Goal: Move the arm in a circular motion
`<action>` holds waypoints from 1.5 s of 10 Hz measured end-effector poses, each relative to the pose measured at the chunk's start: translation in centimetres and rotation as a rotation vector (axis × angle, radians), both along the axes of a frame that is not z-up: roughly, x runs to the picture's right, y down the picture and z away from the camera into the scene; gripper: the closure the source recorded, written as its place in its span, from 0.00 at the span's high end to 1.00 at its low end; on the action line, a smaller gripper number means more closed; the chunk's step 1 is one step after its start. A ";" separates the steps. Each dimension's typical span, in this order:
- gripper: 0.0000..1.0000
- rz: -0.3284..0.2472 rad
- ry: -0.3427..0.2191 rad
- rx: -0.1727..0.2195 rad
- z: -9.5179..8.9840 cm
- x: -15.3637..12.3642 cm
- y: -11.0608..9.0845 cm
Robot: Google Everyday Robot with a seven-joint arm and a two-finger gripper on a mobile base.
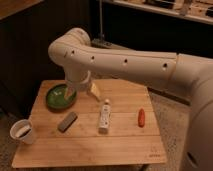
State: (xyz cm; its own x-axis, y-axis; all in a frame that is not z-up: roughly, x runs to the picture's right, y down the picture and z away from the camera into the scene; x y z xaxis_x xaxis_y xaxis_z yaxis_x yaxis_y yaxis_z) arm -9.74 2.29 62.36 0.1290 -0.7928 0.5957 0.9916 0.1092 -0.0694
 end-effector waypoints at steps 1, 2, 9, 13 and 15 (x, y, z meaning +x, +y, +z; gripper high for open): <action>0.80 0.006 0.006 0.002 0.7 0.4 -0.7; 0.80 0.015 0.012 0.002 1.2 0.6 -1.1; 0.80 0.112 0.019 0.013 5.0 7.8 -5.3; 0.80 0.172 0.014 0.007 3.8 12.5 -4.8; 0.80 0.210 0.022 0.003 3.0 15.0 -4.5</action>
State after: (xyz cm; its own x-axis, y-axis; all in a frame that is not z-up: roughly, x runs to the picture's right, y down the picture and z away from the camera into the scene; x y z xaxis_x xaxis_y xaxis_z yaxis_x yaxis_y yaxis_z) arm 5.28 -2.22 65.37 0.3049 -0.7486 0.5887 0.9451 0.3140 -0.0903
